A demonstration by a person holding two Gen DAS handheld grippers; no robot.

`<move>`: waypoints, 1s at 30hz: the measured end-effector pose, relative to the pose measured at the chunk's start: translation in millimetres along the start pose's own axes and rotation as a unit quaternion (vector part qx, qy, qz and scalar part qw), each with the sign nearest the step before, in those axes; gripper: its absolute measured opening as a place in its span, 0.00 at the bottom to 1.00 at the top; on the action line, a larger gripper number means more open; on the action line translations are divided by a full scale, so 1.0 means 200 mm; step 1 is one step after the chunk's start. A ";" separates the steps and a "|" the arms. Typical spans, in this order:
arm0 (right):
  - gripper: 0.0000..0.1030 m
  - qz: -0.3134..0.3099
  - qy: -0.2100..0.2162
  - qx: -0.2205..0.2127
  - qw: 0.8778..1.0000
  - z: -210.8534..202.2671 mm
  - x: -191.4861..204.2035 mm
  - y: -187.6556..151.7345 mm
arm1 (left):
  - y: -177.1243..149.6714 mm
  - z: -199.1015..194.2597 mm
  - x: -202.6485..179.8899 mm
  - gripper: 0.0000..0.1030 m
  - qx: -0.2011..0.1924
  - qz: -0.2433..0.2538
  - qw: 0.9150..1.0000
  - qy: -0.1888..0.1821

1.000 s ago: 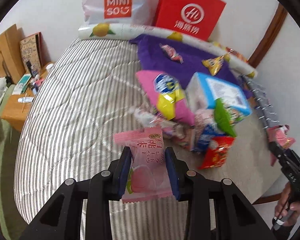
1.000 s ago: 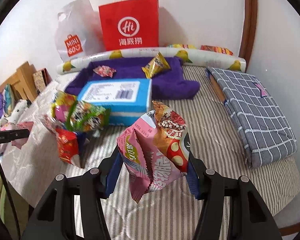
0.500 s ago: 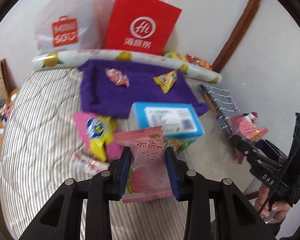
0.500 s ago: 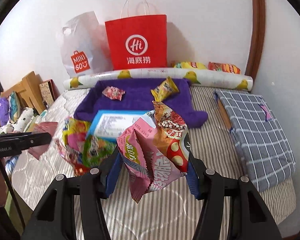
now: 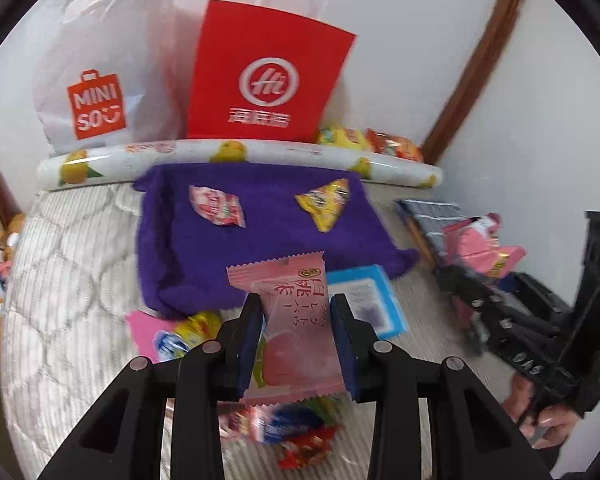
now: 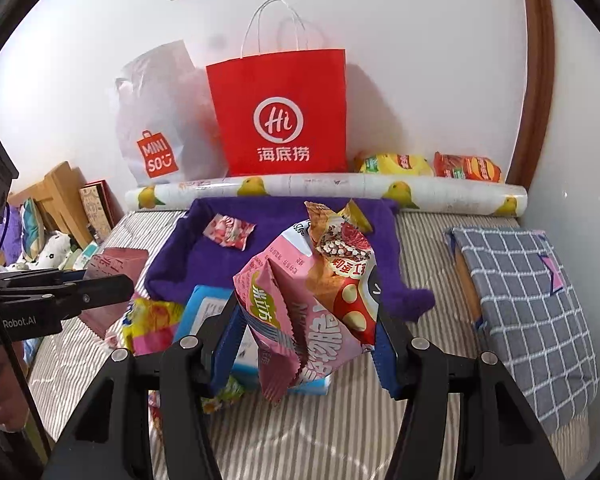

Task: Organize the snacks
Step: 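Carry the peach packet and pink bag over the purple towel with both grippers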

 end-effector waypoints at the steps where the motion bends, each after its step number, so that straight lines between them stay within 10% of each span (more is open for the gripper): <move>1: 0.55 -0.002 -0.003 0.000 1.000 0.02 -0.01 0.01 | 0.01 0.01 0.02 0.32 -0.001 -0.001 1.000 0.009; 30: 0.55 0.011 -0.020 0.066 0.998 0.80 -0.26 0.07 | 0.22 0.58 0.42 0.32 0.053 -0.075 0.995 0.050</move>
Point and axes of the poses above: each gripper's, at about its wrist camera, not at the fingertips, and z roughly the way its jaws point, x to its left, y to its top, the point moved 4 cm from there along z, roughly the way its jaws point, and after that the axes turned 4 degrees about -x, right-handed, at the moved point
